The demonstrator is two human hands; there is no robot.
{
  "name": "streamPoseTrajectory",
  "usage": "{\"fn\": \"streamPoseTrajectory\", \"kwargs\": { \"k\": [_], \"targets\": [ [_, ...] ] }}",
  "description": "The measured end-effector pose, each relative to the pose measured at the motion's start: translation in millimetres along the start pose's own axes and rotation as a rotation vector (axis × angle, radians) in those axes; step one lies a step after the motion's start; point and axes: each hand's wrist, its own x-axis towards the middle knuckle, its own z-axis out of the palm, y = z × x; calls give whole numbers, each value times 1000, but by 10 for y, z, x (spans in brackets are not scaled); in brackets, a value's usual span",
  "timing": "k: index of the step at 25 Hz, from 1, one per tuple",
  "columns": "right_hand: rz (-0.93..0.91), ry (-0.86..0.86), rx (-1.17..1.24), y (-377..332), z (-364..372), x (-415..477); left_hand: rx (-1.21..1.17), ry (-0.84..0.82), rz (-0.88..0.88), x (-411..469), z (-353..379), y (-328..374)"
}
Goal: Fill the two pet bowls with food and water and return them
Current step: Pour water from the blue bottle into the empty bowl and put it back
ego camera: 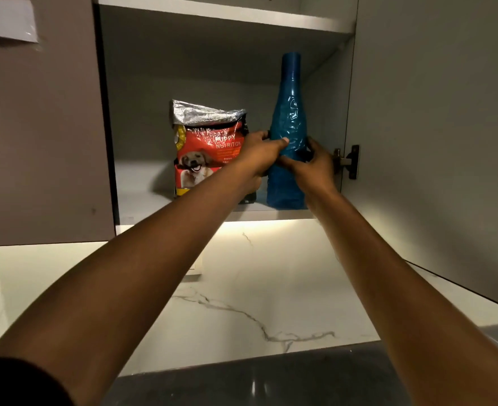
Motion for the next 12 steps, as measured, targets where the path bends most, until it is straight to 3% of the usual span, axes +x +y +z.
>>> {"fn": "streamPoseTrajectory", "kwargs": {
  "k": [8,12],
  "targets": [
    [100,-21,-59,135,16,233,-8,27,-13,134,146,-90],
    [119,5,-105,-73,-12,59,59,18,66,-87,65,-11]
  ]
}}
